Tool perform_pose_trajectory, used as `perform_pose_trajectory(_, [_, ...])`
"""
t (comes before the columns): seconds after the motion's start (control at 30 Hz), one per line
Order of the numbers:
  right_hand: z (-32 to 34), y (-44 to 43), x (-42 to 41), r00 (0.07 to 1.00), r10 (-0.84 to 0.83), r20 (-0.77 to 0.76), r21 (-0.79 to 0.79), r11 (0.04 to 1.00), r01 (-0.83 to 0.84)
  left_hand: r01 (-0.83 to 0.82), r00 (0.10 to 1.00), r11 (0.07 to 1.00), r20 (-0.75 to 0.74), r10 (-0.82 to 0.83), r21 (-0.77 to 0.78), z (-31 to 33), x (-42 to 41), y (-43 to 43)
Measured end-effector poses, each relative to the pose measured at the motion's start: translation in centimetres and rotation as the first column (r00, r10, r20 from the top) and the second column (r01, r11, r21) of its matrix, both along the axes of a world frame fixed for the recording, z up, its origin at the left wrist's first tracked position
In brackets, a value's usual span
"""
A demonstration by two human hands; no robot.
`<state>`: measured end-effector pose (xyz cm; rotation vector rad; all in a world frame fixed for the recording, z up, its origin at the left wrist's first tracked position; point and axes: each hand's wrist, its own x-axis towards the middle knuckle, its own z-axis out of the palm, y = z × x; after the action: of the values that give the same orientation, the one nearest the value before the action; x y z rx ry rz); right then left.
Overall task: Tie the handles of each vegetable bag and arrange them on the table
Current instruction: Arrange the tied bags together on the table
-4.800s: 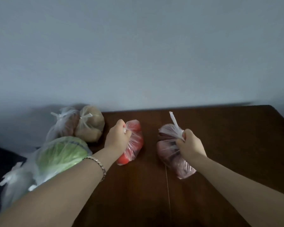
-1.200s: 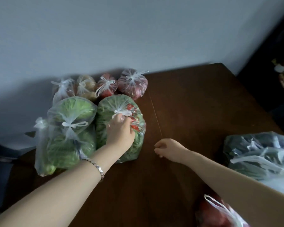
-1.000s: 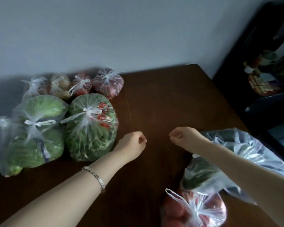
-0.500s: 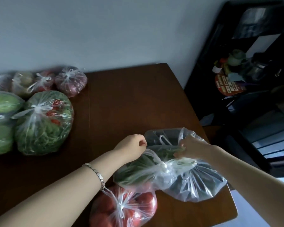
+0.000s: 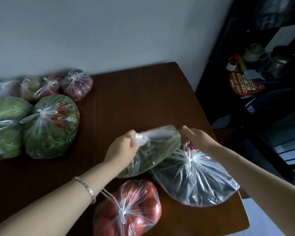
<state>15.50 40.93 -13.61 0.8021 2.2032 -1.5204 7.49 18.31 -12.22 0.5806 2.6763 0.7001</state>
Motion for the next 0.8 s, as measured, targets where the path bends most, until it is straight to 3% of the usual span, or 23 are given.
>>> perform_pose_trajectory(0.07, [-0.2, -0.2, 0.9, 0.953, 0.274, 0.127, 0.202, 0.934, -0.295, -0.154, 0.988, 0.988, -0.027, 0.154, 0.02, 0.4, -1.1, -0.7])
perform_pose_trajectory(0.1, [-0.7, -0.3, 1.3, 0.86, 0.423, 0.284, 0.298, 0.814, -0.499, -0.202, 0.979, 0.979, -0.014, 0.202, 0.022, 0.4, -1.6, -1.1])
perform_pose_trajectory(0.17, [-1.6, -1.5, 1.8, 0.614, 0.552, 0.565, 0.399, 0.469, -0.788, -0.241, 0.97, 0.97, 0.024, 0.241, 0.004, 0.2, -2.3, -1.5])
perform_pose_trajectory(0.2, [-2.2, -2.2, 1.8, 0.549, 0.545, 0.634, 0.442, 0.327, -0.835, -0.243, 0.969, 0.97, 0.036, 0.243, -0.009, 0.0, -2.5, -1.6])
perform_pose_trajectory(0.23, [-2.2, -2.9, 1.7, 0.538, 0.532, 0.654, 0.488, 0.247, -0.837, -0.25, 0.967, 0.968, 0.044, 0.25, -0.014, -0.1, -2.6, -1.7])
perform_pose_trajectory(0.27, [-2.4, -3.4, 1.5, 0.565, 0.531, 0.631, 0.538, 0.225, -0.812, -0.266, 0.963, 0.964, 0.052, 0.266, -0.002, -0.1, -2.7, -1.8])
perform_pose_trajectory(0.3, [-2.4, -3.5, 1.4, 0.617, 0.53, 0.581, 0.578, 0.264, -0.772, -0.293, 0.955, 0.956, 0.057, 0.291, 0.021, -0.2, -2.9, -1.8])
perform_pose_trajectory(0.4, [-2.0, -2.8, 1.0, 0.797, 0.431, 0.422, 0.522, 0.603, -0.603, -0.385, 0.921, 0.92, 0.097, 0.377, 0.077, -0.6, -3.8, -2.5])
perform_pose_trajectory(0.43, [-1.9, -2.5, 1.0, 0.82, 0.407, 0.404, 0.49, 0.66, -0.569, -0.405, 0.912, 0.91, 0.111, 0.396, 0.083, -0.8, -4.2, -2.8])
perform_pose_trajectory(0.6, [-1.5, -2.7, 0.2, 0.918, 0.271, 0.289, 0.466, 0.798, -0.383, -0.444, 0.891, 0.891, 0.156, 0.427, 0.095, -1.8, -6.0, -4.8])
perform_pose_trajectory(0.8, [-0.8, -5.8, -6.0, 0.988, 0.074, 0.138, 0.372, 0.92, -0.12, -0.466, 0.884, 0.879, 0.099, 0.457, 0.103, -2.0, -10.6, -7.7])
